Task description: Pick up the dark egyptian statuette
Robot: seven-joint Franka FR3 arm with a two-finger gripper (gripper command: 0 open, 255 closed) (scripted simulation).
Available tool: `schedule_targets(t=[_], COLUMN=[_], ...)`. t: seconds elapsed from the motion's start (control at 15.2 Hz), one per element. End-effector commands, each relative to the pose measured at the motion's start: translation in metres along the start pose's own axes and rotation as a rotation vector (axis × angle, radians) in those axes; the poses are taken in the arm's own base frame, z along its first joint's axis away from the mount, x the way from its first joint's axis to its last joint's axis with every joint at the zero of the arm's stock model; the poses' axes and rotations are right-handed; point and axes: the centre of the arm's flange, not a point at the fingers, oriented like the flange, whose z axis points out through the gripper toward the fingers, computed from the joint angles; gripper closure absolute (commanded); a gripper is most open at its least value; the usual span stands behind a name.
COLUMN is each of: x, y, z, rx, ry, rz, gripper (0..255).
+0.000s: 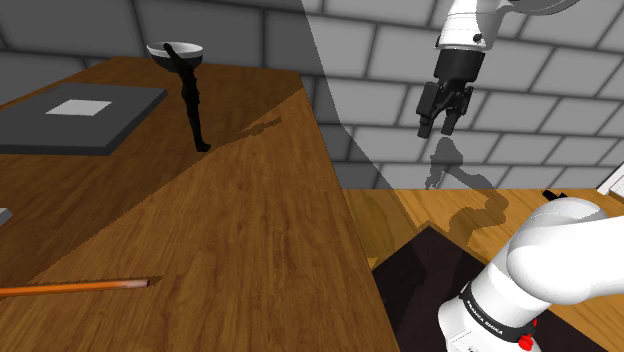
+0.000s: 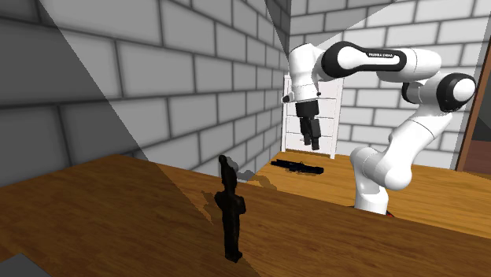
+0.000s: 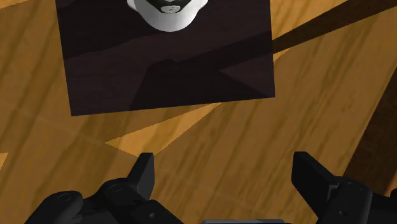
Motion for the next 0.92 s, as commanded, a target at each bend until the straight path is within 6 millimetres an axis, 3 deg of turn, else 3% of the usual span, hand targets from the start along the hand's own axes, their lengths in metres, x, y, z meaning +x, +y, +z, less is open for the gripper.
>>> schedule_targets(t=[0.0, 0.86], x=[0.000, 0.025], y=[0.000, -0.170], z=[0.000, -0.006], rx=[0.000, -0.053], ry=[0.000, 0.247], rz=[0.000, 0.152], gripper=[0, 0])
